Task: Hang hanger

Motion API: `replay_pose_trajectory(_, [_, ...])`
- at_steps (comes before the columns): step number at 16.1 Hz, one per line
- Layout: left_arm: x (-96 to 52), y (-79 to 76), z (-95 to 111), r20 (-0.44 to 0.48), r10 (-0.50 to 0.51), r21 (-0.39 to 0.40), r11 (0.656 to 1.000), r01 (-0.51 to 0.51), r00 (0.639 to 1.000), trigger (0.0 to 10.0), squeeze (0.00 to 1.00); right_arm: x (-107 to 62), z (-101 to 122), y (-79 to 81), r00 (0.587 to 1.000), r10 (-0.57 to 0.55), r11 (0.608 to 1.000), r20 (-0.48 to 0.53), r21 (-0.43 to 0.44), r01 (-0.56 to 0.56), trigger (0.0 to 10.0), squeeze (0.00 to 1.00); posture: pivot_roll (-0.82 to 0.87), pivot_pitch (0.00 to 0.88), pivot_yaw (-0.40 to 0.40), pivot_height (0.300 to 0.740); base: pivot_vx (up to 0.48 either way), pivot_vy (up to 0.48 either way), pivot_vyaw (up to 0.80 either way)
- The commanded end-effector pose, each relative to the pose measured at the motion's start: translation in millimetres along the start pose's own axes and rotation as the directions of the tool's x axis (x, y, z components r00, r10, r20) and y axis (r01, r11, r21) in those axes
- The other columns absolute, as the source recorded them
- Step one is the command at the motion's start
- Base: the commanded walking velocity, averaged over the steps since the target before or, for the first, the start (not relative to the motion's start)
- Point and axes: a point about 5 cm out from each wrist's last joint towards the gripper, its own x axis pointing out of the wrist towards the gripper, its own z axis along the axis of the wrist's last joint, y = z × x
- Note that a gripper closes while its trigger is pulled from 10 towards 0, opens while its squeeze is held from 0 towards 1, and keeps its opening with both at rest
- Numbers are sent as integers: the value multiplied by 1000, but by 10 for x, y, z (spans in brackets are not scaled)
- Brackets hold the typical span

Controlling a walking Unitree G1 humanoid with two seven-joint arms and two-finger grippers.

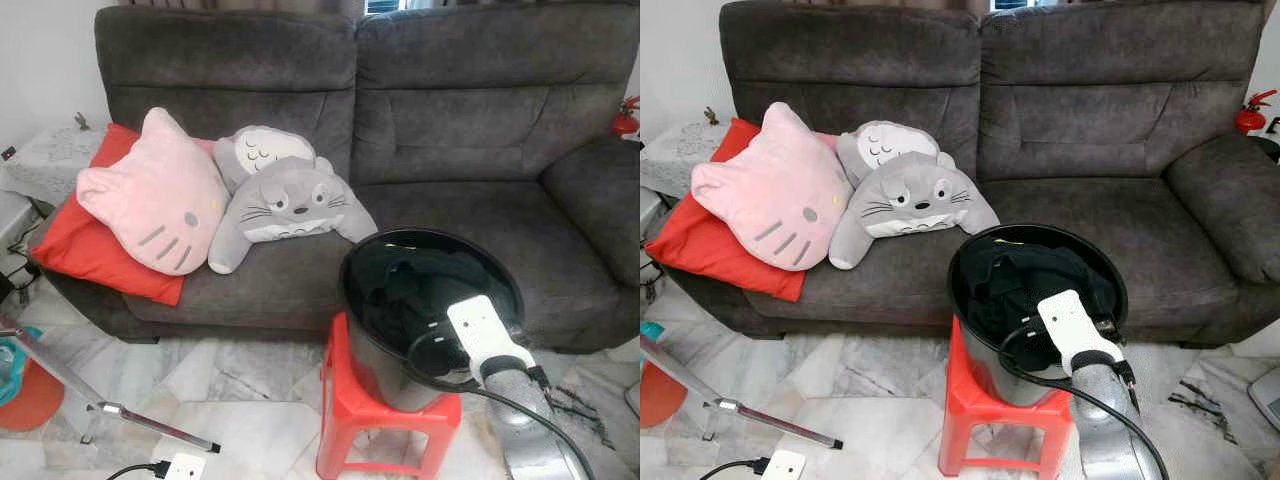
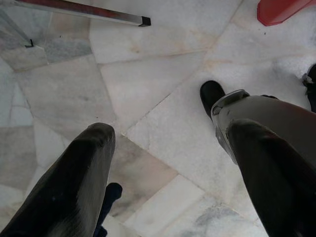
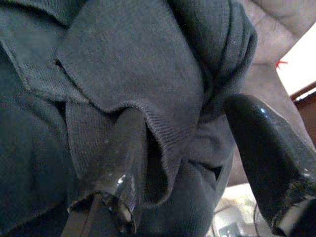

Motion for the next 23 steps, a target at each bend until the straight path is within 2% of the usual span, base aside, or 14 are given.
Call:
replay_pose_trajectory(1, [-3, 0, -30, -11, 3, 16, 1000, -3, 1000, 10000, 0, 31, 67, 37, 998, 34, 999, 56, -39, -32, 10000, 0, -204, 0, 25, 740, 0, 0, 0])
replay_pose_trajectory(4, [-3, 1, -27, -10, 3, 18, 1000, -3, 1000, 10000, 0, 38, 90, 106, 992, 84, 991, 97, -108, -73, 10000, 0, -203, 0, 24, 740, 0, 0, 0])
replay_pose_trajectory(9, [-3, 4, -27, -10, 2, 20, 1000, -1, 1000, 10000, 0, 20, 66, 170, 988, 116, 987, 106, -124, -103, 10000, 0, -203, 0, 26, 740, 0, 0, 0])
replay_pose_trajectory(12, [-3, 6, -27, -11, 0, 21, 1000, 1, 1000, 10000, 0, -4, 129, 209, 976, 147, 980, 158, -159, -121, 10000, 0, -205, 0, 28, 740, 0, 0, 0])
replay_pose_trajectory(15, [-3, 6, -27, -10, -1, 22, 1000, 1, 1000, 10000, 0, 7, 90, 200, 981, 136, 980, 135, -161, -114, 10000, 0, -204, 0, 27, 740, 0, 0, 0])
replay_pose_trajectory(20, [-3, 5, -26, -10, -1, 22, 1000, 1, 1000, 10000, 0, 52, -5, 92, 996, 59, 987, 71, -155, -47, 10000, 0, -201, 0, 27, 740, 0, 0, 0])
replay_pose_trajectory(23, [-4, 7, -28, -10, 0, 23, 1000, 1, 1000, 10000, 0, 59, -5, 60, 997, 32, 989, 70, -146, -22, 9804, 0, -200, 0, 27, 740, 0, 0, 0])
